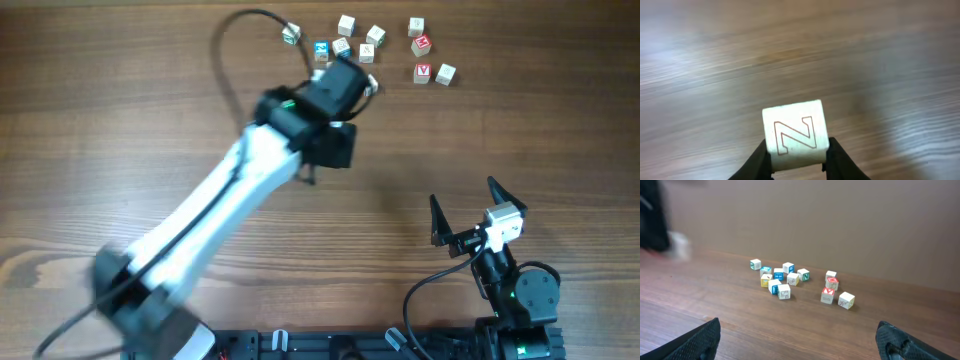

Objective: Form a tower
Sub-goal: 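Carry the Z block left and set it down on the table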

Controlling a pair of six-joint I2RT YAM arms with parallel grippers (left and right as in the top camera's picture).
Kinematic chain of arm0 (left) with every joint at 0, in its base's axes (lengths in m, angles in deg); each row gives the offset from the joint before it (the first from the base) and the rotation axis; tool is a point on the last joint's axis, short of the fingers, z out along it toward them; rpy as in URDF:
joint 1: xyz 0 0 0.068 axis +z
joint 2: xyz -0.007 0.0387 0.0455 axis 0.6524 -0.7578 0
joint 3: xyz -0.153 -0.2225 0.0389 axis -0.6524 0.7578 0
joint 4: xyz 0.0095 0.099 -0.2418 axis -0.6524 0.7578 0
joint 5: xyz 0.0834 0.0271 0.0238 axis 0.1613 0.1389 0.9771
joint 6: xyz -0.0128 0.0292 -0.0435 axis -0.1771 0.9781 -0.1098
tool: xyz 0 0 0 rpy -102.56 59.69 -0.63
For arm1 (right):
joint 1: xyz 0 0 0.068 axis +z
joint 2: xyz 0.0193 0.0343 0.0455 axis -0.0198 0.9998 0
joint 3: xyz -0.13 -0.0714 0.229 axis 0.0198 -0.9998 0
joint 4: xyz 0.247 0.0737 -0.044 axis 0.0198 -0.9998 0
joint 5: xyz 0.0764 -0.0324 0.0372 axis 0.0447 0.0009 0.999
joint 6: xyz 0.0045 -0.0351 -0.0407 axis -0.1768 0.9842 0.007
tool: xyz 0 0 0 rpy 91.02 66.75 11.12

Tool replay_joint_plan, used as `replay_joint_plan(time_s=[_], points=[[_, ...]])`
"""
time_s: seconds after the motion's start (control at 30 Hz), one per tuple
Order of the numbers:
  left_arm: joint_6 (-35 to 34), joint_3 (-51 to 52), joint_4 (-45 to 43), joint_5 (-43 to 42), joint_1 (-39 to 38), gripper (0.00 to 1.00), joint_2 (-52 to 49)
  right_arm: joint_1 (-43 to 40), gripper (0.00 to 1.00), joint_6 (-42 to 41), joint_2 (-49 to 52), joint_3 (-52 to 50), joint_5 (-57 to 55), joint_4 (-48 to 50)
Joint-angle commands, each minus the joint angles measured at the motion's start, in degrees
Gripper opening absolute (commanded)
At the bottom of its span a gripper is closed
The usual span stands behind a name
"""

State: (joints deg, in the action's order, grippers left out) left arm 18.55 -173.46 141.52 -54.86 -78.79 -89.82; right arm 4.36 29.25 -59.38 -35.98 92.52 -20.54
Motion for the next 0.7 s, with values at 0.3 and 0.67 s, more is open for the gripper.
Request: replay_joint_plan(time_s=[0.3,0.67], points=[[8.0,37.51,-15.69,-1.22,21.86,0.21,29.2,0.15,1.0,-0.61,-0.5,-0.07,0.04,0.17],[20.26,54.75,-40.04,-3.32,29.62,0.24,24.59,0.15,1.0,-0.61,-0.5,-0.07,0.04,0.17]])
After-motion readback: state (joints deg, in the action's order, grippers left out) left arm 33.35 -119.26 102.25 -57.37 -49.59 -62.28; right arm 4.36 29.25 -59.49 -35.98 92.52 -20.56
